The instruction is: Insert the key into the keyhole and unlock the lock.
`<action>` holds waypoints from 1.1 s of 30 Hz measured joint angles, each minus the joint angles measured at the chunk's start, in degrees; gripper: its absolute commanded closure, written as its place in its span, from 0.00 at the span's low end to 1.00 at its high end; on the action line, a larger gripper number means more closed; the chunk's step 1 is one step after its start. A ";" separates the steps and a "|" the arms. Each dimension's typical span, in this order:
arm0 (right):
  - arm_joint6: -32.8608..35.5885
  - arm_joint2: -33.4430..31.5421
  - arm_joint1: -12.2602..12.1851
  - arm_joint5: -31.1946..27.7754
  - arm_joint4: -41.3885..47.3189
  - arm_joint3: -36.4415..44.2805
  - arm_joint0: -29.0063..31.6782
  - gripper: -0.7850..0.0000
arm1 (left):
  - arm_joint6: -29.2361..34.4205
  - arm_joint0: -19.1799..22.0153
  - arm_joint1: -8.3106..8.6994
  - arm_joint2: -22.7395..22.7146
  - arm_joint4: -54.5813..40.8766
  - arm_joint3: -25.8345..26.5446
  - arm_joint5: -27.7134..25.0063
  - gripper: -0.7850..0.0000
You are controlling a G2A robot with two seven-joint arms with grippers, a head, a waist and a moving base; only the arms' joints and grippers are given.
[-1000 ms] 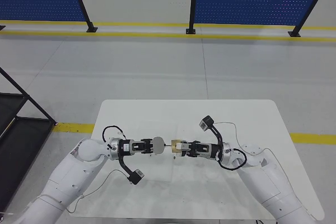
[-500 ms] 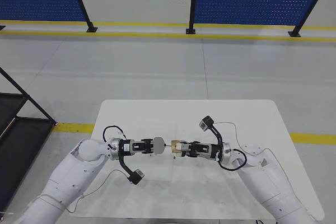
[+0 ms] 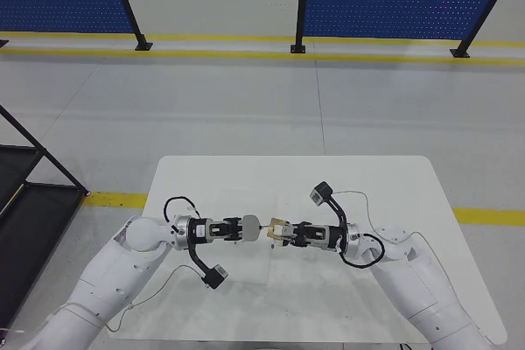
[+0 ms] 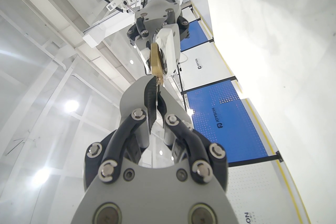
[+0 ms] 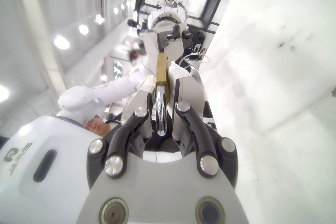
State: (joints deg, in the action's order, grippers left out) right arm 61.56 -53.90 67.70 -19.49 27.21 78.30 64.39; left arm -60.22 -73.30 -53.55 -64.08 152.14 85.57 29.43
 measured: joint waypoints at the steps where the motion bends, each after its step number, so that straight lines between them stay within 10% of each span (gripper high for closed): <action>1: -0.03 -0.01 0.00 -0.02 -0.08 0.03 0.02 1.00 | -0.04 0.03 0.00 0.03 0.06 0.00 -0.03 1.00; 33: 5.13 -0.18 -0.38 1.00 -2.83 0.37 -1.38 1.00 | -5.23 2.12 -0.01 1.97 0.35 -0.85 -2.18 1.00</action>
State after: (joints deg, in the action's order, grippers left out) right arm 66.69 -54.08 67.31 -18.49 24.39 78.67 63.01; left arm -65.45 -71.18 -53.55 -62.11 152.48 84.73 27.25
